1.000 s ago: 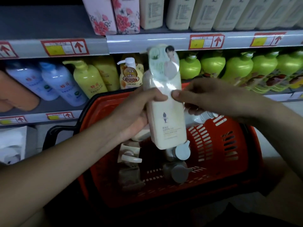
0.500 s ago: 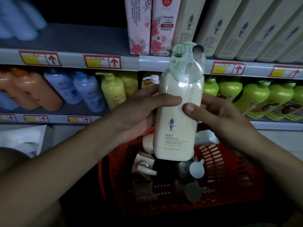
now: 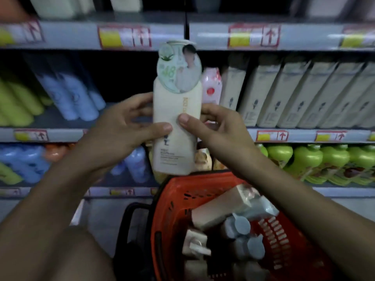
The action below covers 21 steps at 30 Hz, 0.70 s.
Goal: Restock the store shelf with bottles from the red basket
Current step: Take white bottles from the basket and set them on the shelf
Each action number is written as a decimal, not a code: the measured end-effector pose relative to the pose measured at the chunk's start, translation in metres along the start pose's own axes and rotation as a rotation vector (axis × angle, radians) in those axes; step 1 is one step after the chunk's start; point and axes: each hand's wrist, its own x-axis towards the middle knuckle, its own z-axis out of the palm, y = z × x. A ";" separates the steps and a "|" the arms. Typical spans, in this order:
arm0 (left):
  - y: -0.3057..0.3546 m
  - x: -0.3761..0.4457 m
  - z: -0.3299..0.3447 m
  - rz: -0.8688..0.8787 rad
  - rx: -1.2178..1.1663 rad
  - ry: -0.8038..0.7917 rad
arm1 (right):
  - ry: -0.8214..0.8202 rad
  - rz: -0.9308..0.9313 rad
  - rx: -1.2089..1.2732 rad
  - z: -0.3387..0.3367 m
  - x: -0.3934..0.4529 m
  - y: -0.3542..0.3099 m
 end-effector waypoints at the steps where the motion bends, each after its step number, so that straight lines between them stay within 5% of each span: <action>1: 0.013 -0.001 -0.011 0.038 0.015 0.039 | 0.001 -0.072 -0.035 0.007 0.007 -0.013; 10: 0.112 0.077 -0.087 0.411 0.097 0.368 | -0.003 -0.549 -0.031 0.047 0.117 -0.133; 21: 0.093 0.192 -0.129 0.251 0.221 0.472 | 0.003 -0.400 -0.128 0.083 0.241 -0.136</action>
